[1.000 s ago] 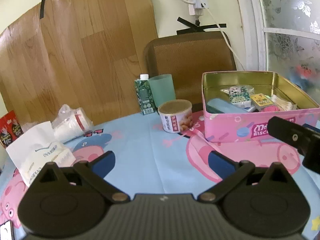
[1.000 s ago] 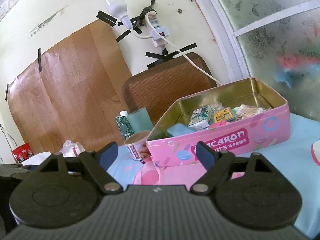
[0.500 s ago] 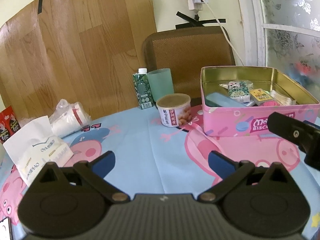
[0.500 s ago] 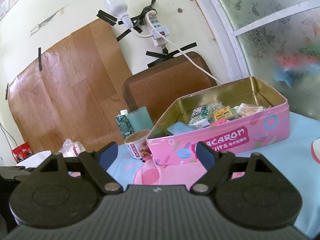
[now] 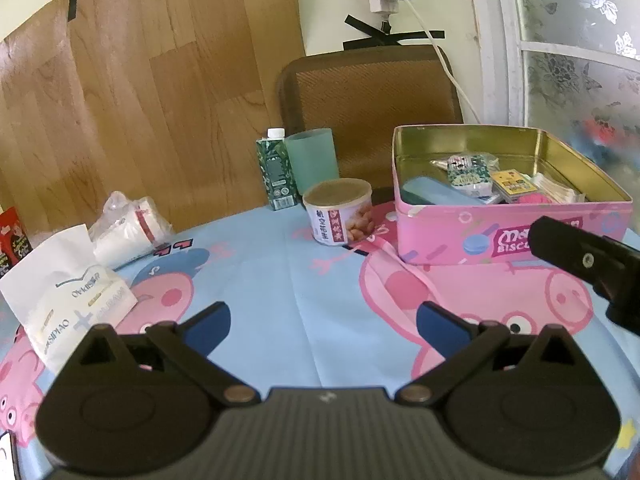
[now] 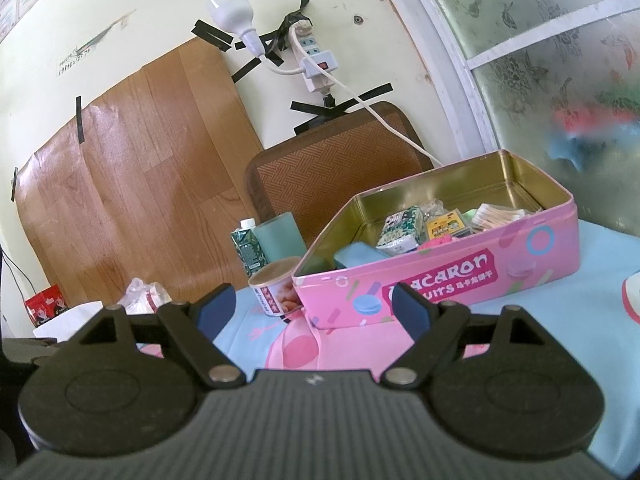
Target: Organize soft objects
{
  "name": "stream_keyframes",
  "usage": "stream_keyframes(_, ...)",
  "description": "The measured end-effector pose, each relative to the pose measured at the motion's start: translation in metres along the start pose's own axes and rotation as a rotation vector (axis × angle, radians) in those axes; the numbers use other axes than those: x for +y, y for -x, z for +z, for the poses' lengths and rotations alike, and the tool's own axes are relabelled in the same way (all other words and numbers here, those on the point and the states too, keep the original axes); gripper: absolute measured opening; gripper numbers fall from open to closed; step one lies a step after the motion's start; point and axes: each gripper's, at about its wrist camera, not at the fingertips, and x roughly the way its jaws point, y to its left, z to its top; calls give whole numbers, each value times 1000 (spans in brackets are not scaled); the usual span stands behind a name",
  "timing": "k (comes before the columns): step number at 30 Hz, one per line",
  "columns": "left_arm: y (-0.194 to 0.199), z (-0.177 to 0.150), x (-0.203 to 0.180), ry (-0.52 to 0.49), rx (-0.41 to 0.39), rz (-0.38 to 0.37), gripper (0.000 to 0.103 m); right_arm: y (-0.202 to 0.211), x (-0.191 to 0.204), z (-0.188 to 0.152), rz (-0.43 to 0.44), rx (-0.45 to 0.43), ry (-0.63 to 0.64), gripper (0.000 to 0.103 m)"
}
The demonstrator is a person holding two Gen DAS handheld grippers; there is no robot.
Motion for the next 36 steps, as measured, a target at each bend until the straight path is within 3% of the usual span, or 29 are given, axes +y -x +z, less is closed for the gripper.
stream_keyframes(36,-3,-5,2,8,1,-24,103,-1,2,-5,-13,8,13,88)
